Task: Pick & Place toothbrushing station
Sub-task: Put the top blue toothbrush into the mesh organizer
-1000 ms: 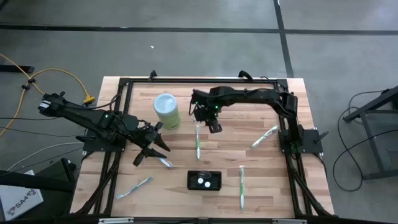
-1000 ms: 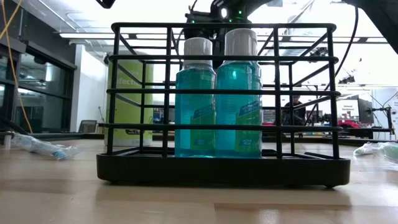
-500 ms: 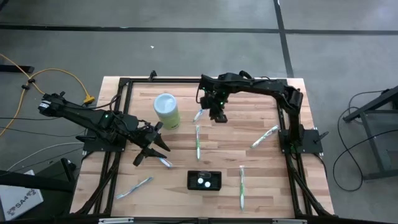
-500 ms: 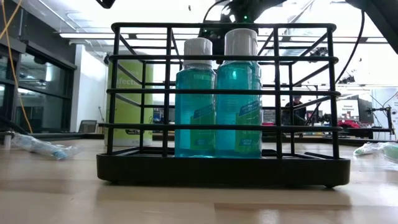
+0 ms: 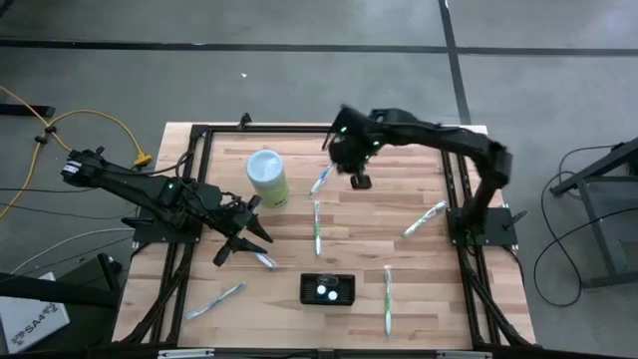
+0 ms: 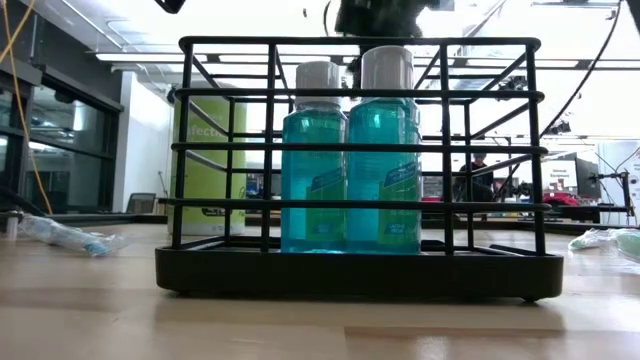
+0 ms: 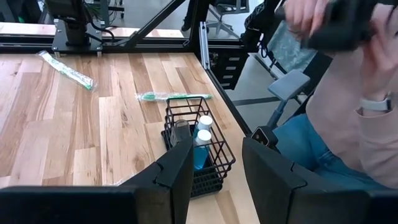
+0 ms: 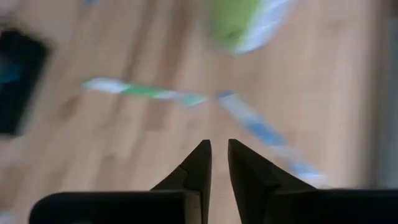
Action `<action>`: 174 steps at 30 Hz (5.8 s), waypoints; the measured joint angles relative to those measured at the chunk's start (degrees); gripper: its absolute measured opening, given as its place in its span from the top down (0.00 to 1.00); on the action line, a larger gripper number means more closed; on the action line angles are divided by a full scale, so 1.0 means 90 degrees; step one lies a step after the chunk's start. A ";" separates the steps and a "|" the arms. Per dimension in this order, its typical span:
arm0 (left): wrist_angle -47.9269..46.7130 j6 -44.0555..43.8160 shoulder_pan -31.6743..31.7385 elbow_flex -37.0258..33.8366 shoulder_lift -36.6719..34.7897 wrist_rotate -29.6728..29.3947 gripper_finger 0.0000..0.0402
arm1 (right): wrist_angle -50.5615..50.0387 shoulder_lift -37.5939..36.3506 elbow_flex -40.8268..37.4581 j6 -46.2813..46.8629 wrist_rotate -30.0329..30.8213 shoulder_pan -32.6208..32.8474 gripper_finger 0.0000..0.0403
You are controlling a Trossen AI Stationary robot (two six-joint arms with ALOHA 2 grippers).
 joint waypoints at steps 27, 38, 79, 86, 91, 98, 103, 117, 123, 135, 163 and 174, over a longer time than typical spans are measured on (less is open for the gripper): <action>0.0013 -0.0001 0.0000 0.0000 0.0000 -0.0001 0.67 | 0.4423 -0.2318 -0.4858 0.2151 0.1317 0.0104 0.89; 0.0016 0.0000 -0.0001 0.0000 0.0000 0.0000 0.67 | 0.5206 -0.2003 -0.5282 0.1105 0.1477 -0.0050 0.89; 0.0017 0.0000 0.0001 0.0000 0.0000 -0.0001 0.67 | 0.3530 0.0220 -0.2477 -0.1083 0.0614 -0.0597 0.89; 0.0019 0.0000 0.0000 0.0000 0.0000 0.0000 0.67 | 0.3106 0.0389 -0.2489 -0.0568 0.0297 -0.0974 0.89; 0.0020 0.0000 0.0000 0.0000 0.0000 -0.0001 0.67 | 0.3208 0.0450 -0.2490 -0.0589 0.0331 -0.1165 0.89; 0.0019 0.0000 -0.0001 0.0000 0.0000 -0.0001 0.67 | 0.3249 0.0413 -0.2480 -0.0861 0.0452 -0.1124 0.89; 0.0019 0.0000 0.0001 0.0000 0.0000 0.0000 0.67 | 0.3235 0.0415 -0.2480 -0.1052 0.0555 -0.1148 0.89; 0.0019 0.0000 0.0001 0.0000 0.0000 -0.0001 0.67 | 0.3089 0.0429 -0.2482 -0.0906 0.0496 -0.1070 0.72; 0.0019 0.0000 -0.0001 0.0000 0.0000 0.0000 0.67 | 0.3276 0.0490 -0.2482 -0.1012 0.0622 -0.0879 0.62; 0.0068 0.0000 0.0001 0.0000 0.0000 -0.0001 0.67 | 0.3246 0.0845 -0.2485 -0.0955 0.1016 -0.0690 0.65; 0.0282 0.0000 0.0001 0.0000 0.0000 -0.0001 0.67 | 0.3375 0.0788 -0.2482 -0.0639 0.1090 -0.0085 0.67; 0.0300 -0.0002 -0.0001 0.0000 0.0002 -0.0001 0.67 | 0.3337 0.0786 -0.2482 -0.0103 0.1118 -0.0113 0.67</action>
